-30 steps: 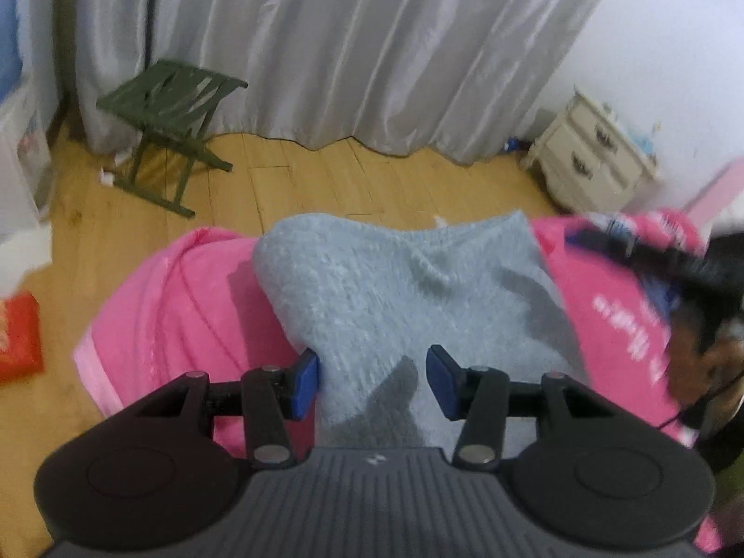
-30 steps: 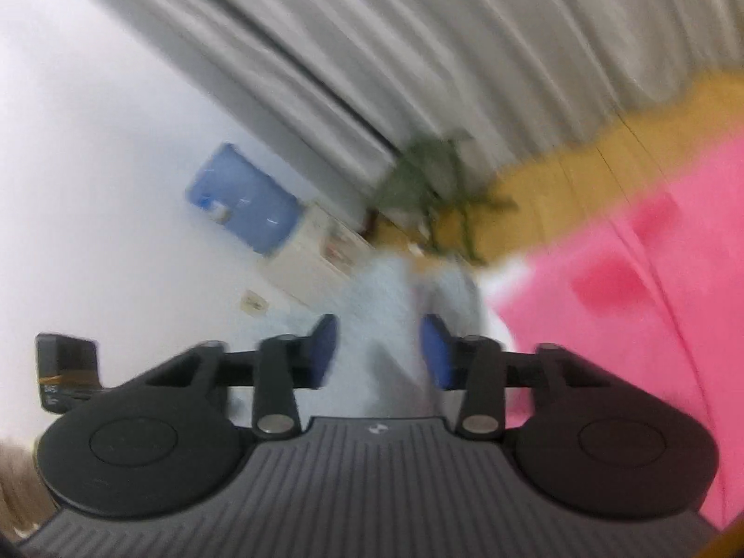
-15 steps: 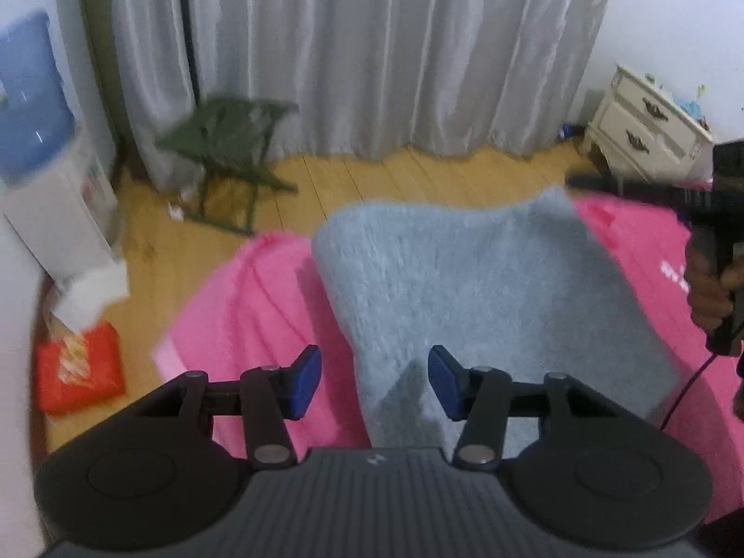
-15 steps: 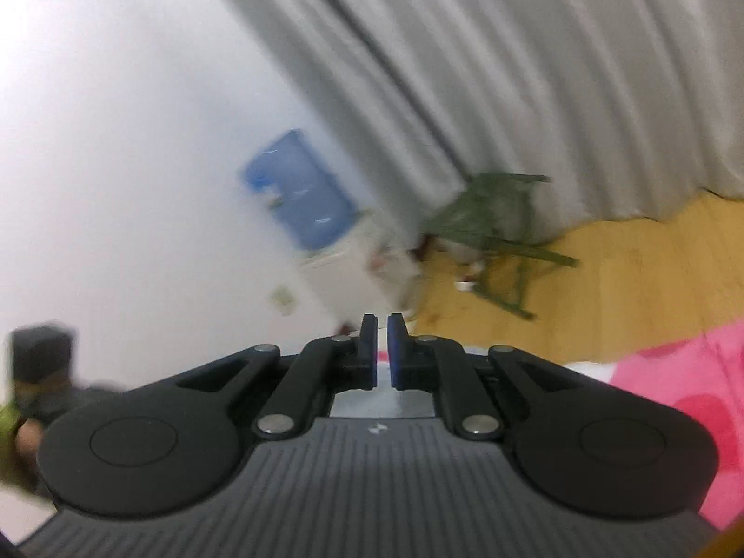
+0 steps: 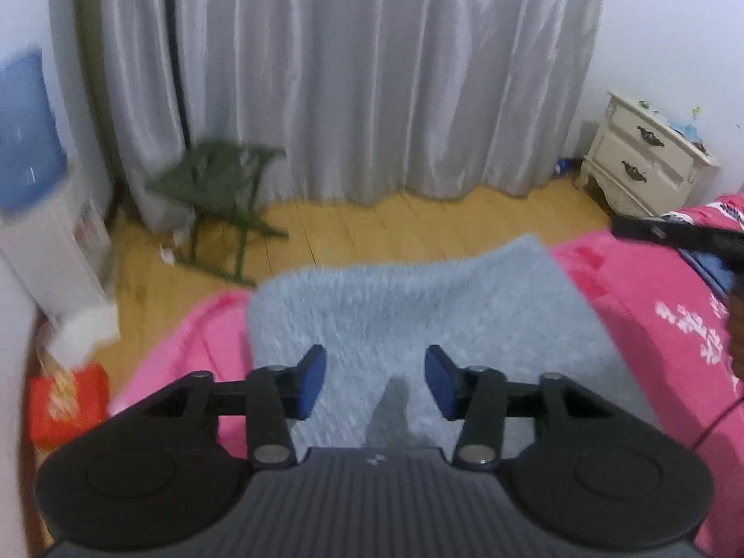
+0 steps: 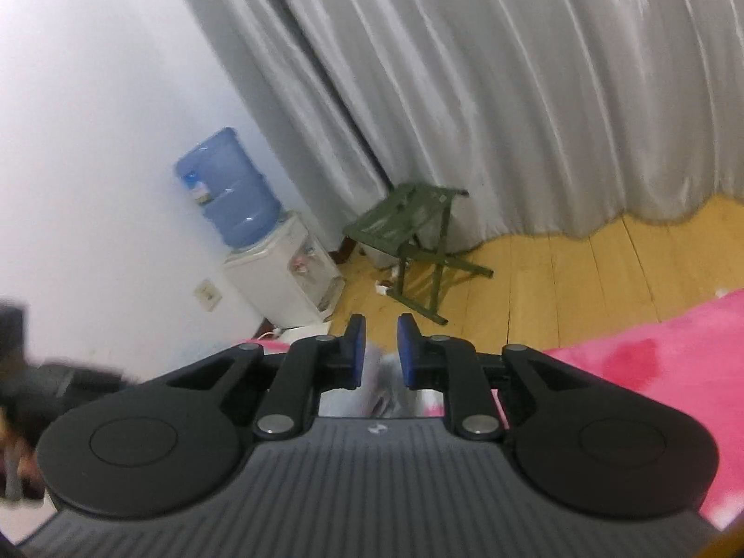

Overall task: Fold clothes
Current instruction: 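Lower the grey bundle onto the bedspread and open both grippers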

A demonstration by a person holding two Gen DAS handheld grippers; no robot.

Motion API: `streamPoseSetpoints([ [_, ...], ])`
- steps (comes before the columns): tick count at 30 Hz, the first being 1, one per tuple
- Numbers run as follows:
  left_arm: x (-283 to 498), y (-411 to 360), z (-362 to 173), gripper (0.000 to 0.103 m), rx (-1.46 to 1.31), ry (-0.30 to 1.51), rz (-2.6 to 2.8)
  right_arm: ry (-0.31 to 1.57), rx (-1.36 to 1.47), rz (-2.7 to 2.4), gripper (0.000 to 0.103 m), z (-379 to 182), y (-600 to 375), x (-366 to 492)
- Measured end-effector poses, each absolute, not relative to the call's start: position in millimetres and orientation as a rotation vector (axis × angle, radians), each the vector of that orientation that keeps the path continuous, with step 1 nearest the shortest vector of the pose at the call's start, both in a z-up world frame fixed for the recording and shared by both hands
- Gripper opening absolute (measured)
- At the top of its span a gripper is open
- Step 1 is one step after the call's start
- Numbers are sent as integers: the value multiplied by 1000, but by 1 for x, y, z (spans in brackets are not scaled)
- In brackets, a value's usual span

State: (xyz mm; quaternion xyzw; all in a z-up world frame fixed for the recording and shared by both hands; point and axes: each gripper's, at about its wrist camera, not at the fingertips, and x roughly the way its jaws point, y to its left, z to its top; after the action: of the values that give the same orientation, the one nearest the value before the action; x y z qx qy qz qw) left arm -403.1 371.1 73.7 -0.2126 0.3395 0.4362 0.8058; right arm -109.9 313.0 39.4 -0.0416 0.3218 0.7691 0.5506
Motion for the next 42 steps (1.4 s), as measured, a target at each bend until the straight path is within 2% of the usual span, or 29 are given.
streamPoseSetpoints([
  [5, -401, 341, 71, 51, -446, 762, 865, 751, -214, 2010, 15, 50, 267, -140],
  [9, -400, 329, 29, 47, -387, 850, 866, 804, -488, 1895, 13, 11, 251, -180],
  [11, -402, 323, 30, 46, -359, 841, 870, 806, -484, 1873, 13, 11, 254, -181],
  [15, -421, 286, 58, 49, -279, 819, 816, 759, -460, 1836, 16, 53, 241, -176],
  [17, -427, 269, 54, 50, -259, 850, 759, 760, -427, 1865, 16, 66, 235, -179],
  [22, -422, 264, 15, 54, -214, 882, 758, 834, -604, 1763, 15, 21, 246, -201],
  [25, -427, 254, 24, 54, -176, 904, 743, 820, -620, 1748, 15, 37, 245, -204],
  [32, -449, 267, 69, 53, -384, 687, 694, 733, -525, 1726, 16, 82, 235, -185],
  [34, -442, 278, 59, 53, -420, 687, 727, 752, -491, 1705, 16, 71, 245, -182],
  [37, -434, 284, 23, 53, -425, 798, 761, 825, -549, 1677, 16, 38, 261, -182],
  [40, -436, 277, 43, 52, -386, 765, 727, 873, -514, 1667, 17, 42, 264, -174],
  [42, -436, 279, 63, 53, -378, 693, 711, 838, -491, 1672, 17, 56, 273, -169],
])
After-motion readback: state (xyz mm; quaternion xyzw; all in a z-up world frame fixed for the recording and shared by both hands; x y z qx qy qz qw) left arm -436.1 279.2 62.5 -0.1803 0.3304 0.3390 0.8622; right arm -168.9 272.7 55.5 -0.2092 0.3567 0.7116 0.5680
